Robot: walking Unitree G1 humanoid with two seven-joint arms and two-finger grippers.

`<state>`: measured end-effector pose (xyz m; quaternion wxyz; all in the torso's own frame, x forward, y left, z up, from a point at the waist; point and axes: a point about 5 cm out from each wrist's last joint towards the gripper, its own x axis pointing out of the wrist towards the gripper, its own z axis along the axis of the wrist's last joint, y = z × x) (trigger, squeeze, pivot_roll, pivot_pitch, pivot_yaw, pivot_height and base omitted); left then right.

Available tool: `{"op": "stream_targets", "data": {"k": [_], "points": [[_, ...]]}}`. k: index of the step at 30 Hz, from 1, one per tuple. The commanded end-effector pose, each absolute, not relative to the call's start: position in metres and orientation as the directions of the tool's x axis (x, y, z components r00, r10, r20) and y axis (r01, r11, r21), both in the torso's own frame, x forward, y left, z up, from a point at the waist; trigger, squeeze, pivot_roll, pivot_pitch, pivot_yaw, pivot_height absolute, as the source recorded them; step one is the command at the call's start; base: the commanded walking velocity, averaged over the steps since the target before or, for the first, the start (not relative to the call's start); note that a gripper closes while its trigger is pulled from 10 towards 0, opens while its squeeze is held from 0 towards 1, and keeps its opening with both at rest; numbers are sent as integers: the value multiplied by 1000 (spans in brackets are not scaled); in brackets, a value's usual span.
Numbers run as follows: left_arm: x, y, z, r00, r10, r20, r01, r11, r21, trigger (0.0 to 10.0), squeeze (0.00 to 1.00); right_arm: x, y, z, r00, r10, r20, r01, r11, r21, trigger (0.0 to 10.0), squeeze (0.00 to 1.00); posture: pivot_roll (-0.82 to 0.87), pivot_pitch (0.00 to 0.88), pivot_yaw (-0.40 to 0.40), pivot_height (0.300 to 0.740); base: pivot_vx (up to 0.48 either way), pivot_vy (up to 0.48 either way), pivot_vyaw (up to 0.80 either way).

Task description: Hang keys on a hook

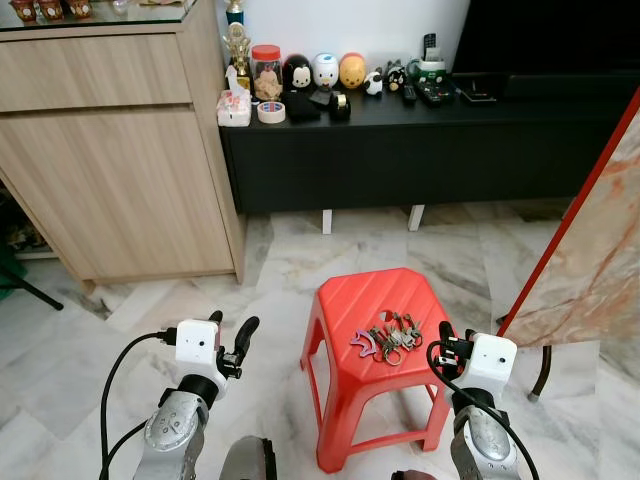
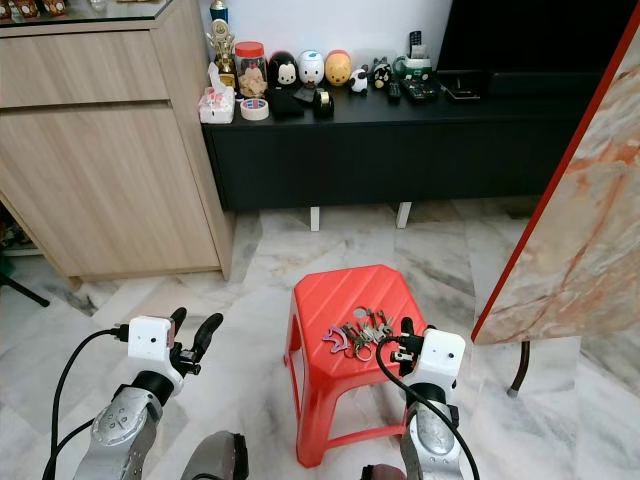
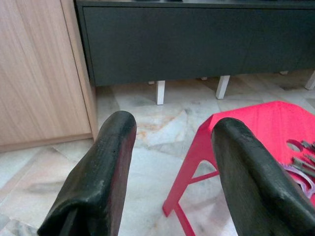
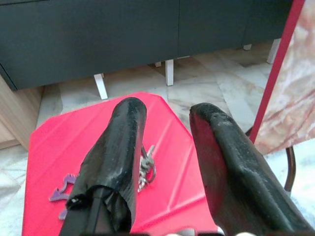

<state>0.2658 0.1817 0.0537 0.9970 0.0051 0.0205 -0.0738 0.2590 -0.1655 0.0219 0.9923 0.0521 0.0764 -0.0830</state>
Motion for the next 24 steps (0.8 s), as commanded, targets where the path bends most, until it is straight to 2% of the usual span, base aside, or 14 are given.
{"op": "stream_targets", "data": {"k": [1,17,24], "points": [[266,181,54,988,-150,-45,151,989,5,10000,0,259,-166,21,974,-155,-164,171,981,91,10000,0,43,10,-34,637,345,0,0],[267,182,55,989,-144,-38,144,990,4,10000,0,257,-161,20,978,-123,-167,140,985,100,10000,0,44,12,-33,637,352,0,0],[267,182,55,989,-143,-35,143,990,4,10000,0,256,-158,12,972,-73,-223,98,990,103,10000,0,44,13,-34,637,0,0,0]]}}
